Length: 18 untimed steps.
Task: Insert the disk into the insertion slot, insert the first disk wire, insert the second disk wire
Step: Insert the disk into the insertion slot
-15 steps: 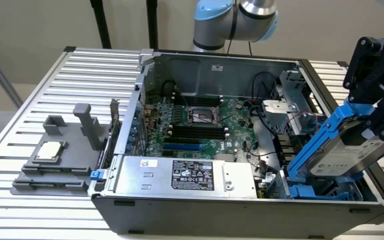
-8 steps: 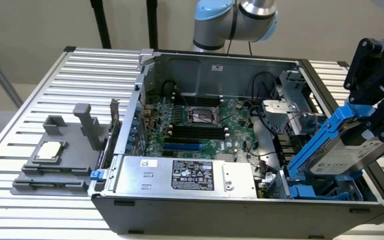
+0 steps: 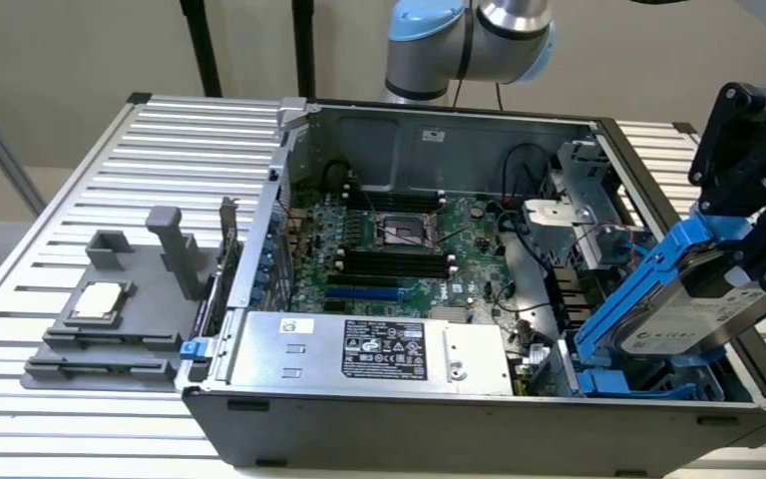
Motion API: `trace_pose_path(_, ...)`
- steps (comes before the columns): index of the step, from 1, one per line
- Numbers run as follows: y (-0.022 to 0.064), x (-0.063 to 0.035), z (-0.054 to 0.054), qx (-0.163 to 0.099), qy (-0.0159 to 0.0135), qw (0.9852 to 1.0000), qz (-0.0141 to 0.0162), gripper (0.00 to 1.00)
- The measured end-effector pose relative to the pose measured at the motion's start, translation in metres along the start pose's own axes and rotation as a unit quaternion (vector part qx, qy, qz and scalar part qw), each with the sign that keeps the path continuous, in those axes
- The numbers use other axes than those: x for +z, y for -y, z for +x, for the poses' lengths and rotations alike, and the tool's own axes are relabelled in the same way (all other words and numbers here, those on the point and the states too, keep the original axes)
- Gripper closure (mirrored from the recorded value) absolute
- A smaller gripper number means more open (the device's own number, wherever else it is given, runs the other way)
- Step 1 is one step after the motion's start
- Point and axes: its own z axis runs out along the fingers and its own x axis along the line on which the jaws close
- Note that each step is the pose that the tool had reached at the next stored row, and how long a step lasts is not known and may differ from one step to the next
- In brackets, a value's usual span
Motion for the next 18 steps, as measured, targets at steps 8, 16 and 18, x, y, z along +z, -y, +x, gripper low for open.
trace_pose_path(8, 0.0002, 0.0044, 0.001, 0.000, 0.0000, 1.0000, 0.0000, 0.68)
trace_pose_path(16, 0.0004, 0.0104, 0.001, 0.000, 0.0003, 1.0000, 0.0000, 0.68)
trace_pose_path(18, 0.0005, 0.0119, 0.002, 0.000, 0.0005, 1.0000, 0.0000, 0.68)
